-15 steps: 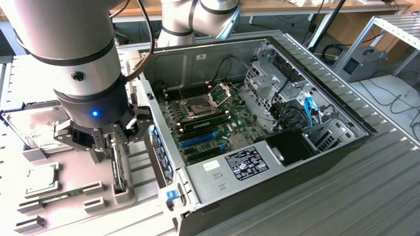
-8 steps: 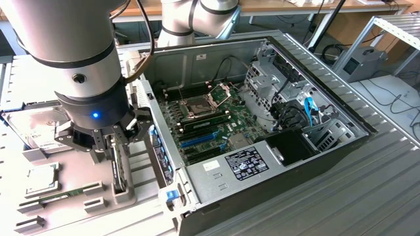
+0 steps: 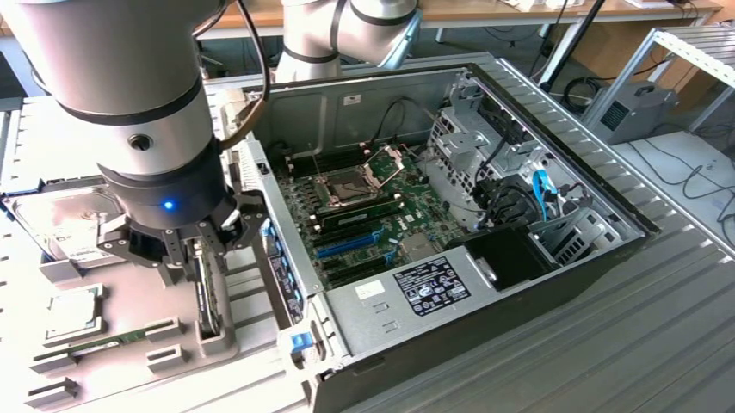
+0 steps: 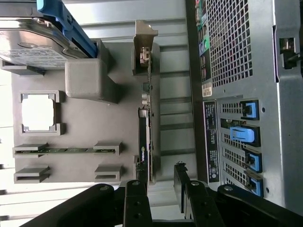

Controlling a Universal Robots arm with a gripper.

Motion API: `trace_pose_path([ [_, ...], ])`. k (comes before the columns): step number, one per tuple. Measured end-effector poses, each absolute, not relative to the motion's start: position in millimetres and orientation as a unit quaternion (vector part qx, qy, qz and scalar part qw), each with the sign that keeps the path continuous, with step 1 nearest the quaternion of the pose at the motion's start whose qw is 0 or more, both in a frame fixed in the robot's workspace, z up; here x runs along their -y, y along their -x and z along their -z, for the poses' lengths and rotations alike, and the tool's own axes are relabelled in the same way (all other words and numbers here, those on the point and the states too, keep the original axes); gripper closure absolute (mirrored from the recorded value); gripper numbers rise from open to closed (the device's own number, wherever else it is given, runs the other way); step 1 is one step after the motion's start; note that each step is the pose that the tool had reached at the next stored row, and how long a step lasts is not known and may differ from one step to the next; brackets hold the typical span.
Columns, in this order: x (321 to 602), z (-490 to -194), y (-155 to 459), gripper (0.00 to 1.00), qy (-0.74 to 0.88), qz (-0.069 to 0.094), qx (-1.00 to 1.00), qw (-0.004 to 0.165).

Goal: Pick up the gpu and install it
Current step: 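Pick up the gpu and move the gpu toward the slot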

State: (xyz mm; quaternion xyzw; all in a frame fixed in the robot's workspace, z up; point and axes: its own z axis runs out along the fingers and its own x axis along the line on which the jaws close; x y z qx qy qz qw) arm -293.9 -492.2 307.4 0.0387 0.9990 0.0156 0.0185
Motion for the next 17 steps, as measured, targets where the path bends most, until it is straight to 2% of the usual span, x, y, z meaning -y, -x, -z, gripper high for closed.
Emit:
trace_pose_path([
  [17,492.1,-300.9,293.9,0.64,-0.039,-0.016,-0.999,0.019],
])
